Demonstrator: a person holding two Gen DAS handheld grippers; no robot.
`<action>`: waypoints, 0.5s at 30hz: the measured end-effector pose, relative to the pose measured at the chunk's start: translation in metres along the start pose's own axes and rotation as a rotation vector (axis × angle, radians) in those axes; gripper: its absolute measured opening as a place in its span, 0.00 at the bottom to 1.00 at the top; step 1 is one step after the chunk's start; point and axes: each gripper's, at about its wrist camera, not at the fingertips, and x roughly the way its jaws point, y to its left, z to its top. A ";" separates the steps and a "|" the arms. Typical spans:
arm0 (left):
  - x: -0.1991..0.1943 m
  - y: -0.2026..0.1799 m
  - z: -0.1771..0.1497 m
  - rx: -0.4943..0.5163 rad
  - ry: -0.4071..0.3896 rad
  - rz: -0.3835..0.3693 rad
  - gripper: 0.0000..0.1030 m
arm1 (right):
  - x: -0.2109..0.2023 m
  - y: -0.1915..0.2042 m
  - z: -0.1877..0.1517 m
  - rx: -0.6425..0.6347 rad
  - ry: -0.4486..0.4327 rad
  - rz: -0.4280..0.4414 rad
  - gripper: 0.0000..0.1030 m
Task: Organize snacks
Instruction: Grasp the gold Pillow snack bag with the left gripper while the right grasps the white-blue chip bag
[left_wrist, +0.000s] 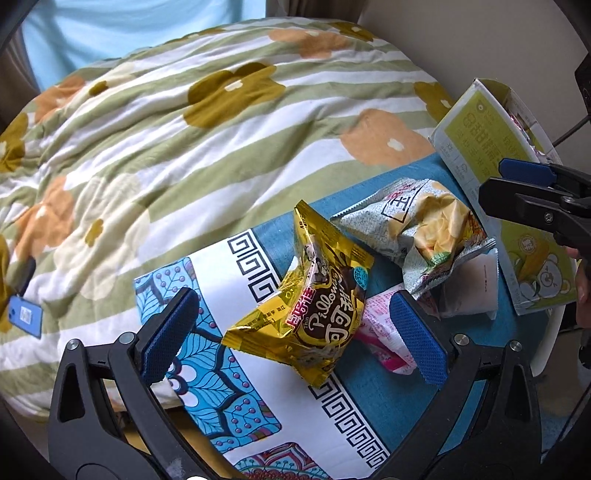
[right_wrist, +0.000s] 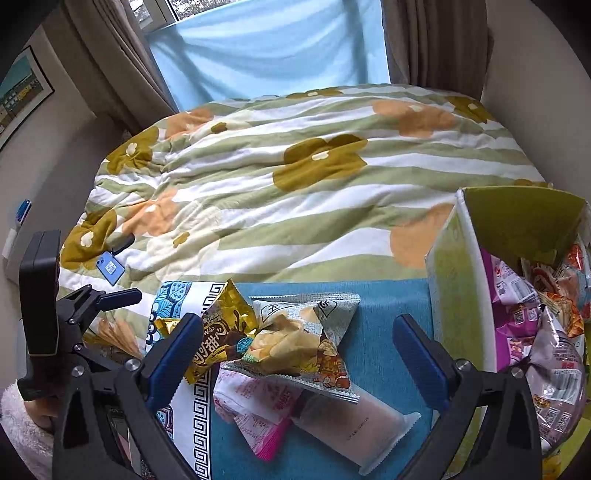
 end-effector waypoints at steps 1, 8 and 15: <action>0.005 0.002 0.000 -0.004 0.008 -0.013 0.99 | 0.008 -0.001 0.000 0.009 0.018 -0.004 0.99; 0.031 0.011 0.002 -0.020 0.046 -0.075 0.94 | 0.046 -0.006 -0.005 0.062 0.116 -0.008 0.99; 0.046 0.009 -0.007 -0.023 0.079 -0.129 0.77 | 0.072 -0.010 -0.006 0.106 0.170 -0.017 0.98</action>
